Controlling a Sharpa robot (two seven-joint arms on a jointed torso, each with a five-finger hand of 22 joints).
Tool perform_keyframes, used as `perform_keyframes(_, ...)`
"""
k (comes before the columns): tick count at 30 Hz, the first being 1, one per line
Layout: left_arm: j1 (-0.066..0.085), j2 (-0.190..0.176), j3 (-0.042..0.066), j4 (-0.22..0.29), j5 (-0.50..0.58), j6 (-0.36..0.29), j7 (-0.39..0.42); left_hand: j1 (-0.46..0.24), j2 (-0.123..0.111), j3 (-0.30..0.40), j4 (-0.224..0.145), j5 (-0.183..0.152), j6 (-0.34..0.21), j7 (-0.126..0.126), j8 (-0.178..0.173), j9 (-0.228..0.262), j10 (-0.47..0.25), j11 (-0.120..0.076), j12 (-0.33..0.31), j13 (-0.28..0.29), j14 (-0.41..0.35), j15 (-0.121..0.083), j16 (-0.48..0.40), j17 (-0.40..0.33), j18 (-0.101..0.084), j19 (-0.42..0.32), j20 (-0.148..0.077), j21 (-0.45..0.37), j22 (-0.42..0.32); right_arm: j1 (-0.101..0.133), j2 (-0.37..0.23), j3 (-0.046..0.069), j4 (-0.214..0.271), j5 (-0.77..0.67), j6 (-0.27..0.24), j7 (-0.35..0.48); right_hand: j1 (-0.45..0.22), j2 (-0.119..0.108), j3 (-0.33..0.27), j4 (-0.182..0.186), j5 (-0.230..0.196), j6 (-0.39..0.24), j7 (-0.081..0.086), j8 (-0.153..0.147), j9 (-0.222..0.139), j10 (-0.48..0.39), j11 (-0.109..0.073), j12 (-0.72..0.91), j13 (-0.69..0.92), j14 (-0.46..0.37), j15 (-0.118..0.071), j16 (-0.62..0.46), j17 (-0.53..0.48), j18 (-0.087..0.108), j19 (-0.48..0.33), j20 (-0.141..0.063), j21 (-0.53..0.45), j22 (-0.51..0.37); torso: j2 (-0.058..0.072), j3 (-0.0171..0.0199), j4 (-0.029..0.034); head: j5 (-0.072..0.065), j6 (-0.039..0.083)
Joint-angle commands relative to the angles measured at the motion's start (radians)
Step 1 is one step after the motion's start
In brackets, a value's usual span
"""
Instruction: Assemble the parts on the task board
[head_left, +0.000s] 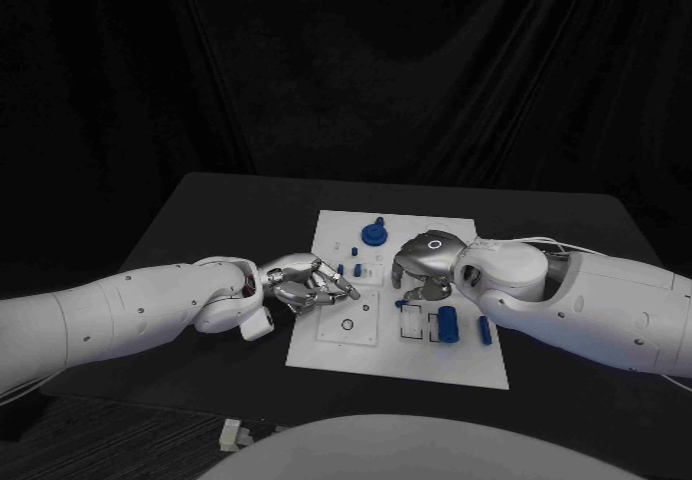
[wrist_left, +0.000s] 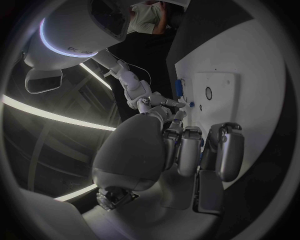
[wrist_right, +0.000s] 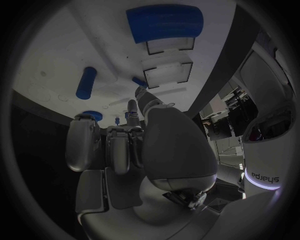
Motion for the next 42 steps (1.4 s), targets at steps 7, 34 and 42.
perform_keyframes(7, -0.001, 0.0, 0.001, 0.003, 0.004, 0.012, 0.009, 0.009, -0.001, 0.006, -0.001, 0.001, 0.008, 0.002, 0.002, 0.0, 0.105, 0.009, 0.002, 0.261, 0.107, 0.007, 0.003, 0.263, 0.004, -0.006, -0.001, -0.005, 0.218, -0.021, 0.015, 0.0, -0.014, -0.029, 0.004, 0.004, 0.02, -0.002, -0.008, 0.015, -0.004, 0.022, -0.001, 0.013, 0.004, 0.104, -0.007, 0.003, 0.263, 0.104, -0.008, 0.003, 0.263, -0.013, -0.006, -0.007, 0.0, 0.189, 0.0, 0.0002, -0.0001, 0.0, 0.0)
perform_keyframes(34, -0.001, 0.002, 0.001, 0.001, 0.004, 0.017, 0.008, 0.01, -0.001, 0.01, -0.003, 0.001, 0.011, 0.003, 0.003, 0.0, 0.105, 0.01, 0.002, 0.261, 0.107, 0.008, 0.003, 0.263, 0.004, -0.007, 0.0, -0.006, 0.218, -0.028, 0.026, 0.0, -0.026, -0.057, -0.057, -0.028, 0.086, 0.019, 0.003, 0.004, 0.018, 0.029, 0.002, 0.017, 0.012, 0.104, -0.006, 0.003, 0.263, 0.104, -0.008, 0.003, 0.263, -0.009, -0.017, -0.006, -0.021, 0.183, -0.001, 0.0002, -0.0005, -0.002, 0.0)
perform_keyframes(42, -0.001, 0.003, 0.001, 0.0, 0.004, 0.018, 0.009, 0.01, 0.0, 0.012, -0.004, 0.001, 0.012, 0.003, 0.003, 0.0, 0.105, 0.01, 0.002, 0.261, 0.107, 0.008, 0.003, 0.263, 0.004, -0.007, 0.0, -0.006, 0.218, -0.028, 0.026, 0.0, -0.03, -0.058, -0.099, -0.034, 0.082, 0.021, 0.001, 0.007, 0.029, 0.031, 0.005, 0.019, 0.014, 0.104, -0.004, 0.003, 0.263, 0.104, -0.006, 0.003, 0.263, -0.008, -0.018, -0.005, -0.024, 0.182, -0.001, 0.0002, -0.0005, -0.002, 0.0)
